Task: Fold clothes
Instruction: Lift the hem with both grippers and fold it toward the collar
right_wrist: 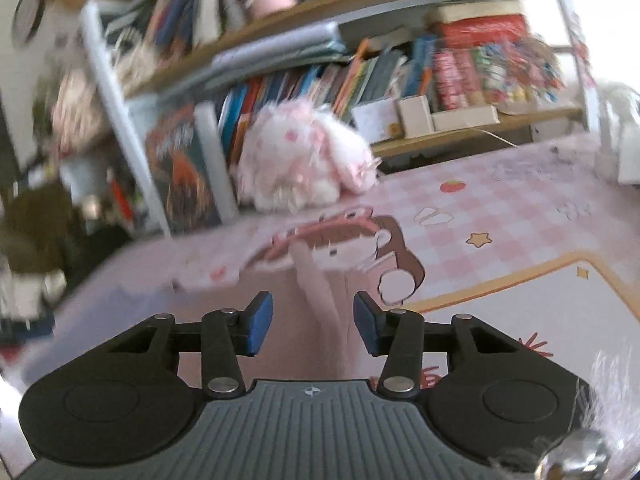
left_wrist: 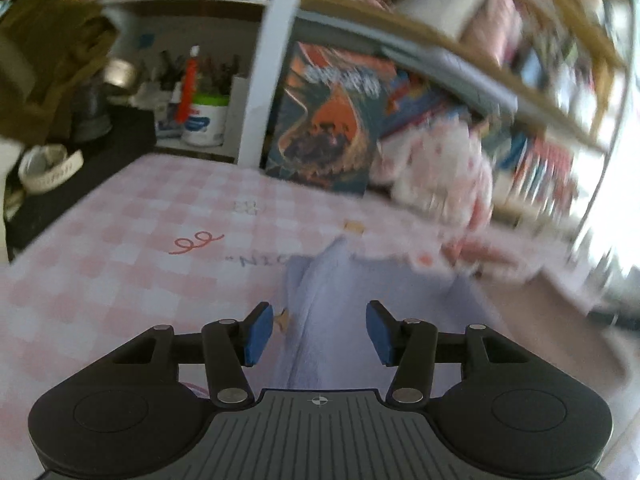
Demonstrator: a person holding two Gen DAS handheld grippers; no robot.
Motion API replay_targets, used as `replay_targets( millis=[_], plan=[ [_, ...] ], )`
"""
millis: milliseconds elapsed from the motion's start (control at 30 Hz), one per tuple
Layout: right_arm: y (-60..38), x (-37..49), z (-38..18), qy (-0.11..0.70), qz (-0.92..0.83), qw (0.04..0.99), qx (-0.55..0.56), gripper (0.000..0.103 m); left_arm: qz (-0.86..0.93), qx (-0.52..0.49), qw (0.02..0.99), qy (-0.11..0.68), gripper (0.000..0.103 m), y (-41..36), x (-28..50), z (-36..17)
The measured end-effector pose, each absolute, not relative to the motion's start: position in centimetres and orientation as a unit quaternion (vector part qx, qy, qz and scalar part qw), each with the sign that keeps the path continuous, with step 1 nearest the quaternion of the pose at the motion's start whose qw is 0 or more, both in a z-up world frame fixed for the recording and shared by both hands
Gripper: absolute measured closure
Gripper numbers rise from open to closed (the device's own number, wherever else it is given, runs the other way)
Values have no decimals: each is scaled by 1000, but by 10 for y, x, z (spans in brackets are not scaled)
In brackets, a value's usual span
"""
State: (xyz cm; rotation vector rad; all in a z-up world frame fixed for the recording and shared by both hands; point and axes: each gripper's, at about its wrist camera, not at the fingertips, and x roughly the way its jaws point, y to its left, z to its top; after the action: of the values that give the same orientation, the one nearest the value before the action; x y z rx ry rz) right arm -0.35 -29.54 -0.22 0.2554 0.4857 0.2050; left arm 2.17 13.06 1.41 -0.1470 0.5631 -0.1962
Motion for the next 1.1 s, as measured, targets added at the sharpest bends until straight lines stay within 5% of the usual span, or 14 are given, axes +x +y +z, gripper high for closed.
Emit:
replay_targets(
  millis=[100, 133, 200, 500, 667, 900, 1067, 1100],
  plan=[
    [-285, 5, -11, 264, 97, 956, 89, 75, -100, -55, 951, 288, 73, 126, 25, 7],
    [-284, 7, -13, 270, 95, 954, 86, 87, -101, -51, 950, 291, 95, 124, 27, 5],
    [-288, 7, -13, 270, 93, 953, 96, 97, -99, -99, 951, 276, 96, 139, 22, 4],
    [-302, 12, -22, 290, 89, 946, 117, 97, -82, -126, 941, 302, 88, 150, 26, -5],
    [-305, 13, -11, 291, 84, 946, 112, 82, -92, -105, 944, 300, 62, 149, 36, 10],
    [-282, 47, 8, 303, 107, 947, 21, 76, -118, -19, 937, 328, 55, 122, 83, 22],
    [-260, 77, 4, 323, 124, 937, -44, 76, -124, 22, 930, 345, 59, 100, 109, 13],
    [-258, 82, 3, 326, 128, 935, -49, 78, -128, 20, 931, 341, 76, 98, 111, 13]
  ],
)
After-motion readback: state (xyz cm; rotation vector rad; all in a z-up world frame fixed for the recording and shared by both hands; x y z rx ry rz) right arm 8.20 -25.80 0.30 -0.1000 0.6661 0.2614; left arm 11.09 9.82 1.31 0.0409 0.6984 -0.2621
